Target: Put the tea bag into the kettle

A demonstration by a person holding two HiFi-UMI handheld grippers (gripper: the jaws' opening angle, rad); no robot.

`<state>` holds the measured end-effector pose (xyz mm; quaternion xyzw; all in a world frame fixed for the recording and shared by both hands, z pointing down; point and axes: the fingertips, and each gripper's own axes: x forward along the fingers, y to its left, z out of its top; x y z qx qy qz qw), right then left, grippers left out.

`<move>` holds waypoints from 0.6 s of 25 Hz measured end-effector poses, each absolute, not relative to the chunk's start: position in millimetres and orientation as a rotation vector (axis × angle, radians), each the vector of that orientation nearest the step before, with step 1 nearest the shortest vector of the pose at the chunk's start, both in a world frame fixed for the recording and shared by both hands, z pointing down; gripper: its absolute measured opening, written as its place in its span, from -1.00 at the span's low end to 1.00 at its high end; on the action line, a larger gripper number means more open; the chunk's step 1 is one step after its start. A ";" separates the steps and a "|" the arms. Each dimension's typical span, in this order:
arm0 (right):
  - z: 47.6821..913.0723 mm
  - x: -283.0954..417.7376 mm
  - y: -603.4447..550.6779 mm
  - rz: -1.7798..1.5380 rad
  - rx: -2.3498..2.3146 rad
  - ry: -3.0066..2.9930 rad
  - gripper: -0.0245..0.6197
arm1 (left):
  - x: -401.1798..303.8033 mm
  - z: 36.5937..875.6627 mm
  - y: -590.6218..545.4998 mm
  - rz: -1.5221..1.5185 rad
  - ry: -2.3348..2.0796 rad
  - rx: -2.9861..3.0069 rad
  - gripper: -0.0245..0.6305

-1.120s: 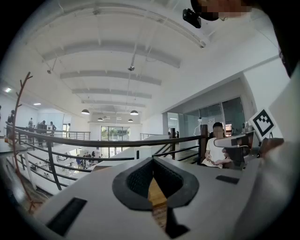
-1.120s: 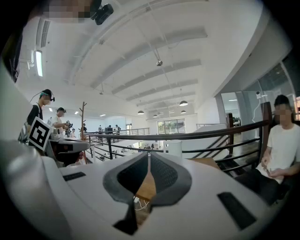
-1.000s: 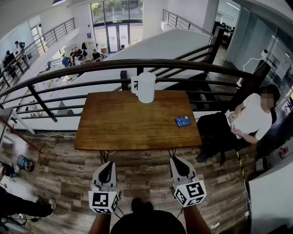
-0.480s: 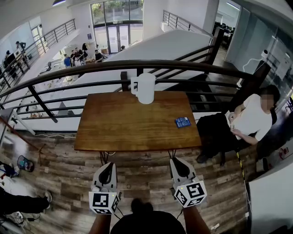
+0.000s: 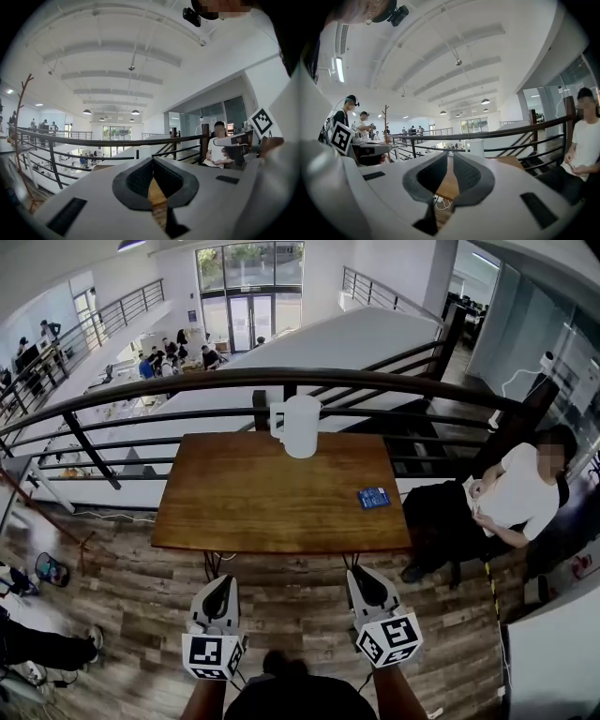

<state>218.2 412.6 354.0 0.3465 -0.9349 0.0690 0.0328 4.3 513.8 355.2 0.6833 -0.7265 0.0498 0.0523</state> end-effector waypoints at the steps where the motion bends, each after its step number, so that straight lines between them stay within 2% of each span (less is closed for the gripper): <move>1: 353.8 220.0 410.9 0.208 1.061 -2.879 -0.82 | 6.6 355.7 512.9 0.151 -2.214 2.075 -0.91; 15: 370.2 211.5 353.0 0.229 1.041 -2.878 -0.82 | 1.5 369.2 460.1 0.184 -2.217 2.046 -0.91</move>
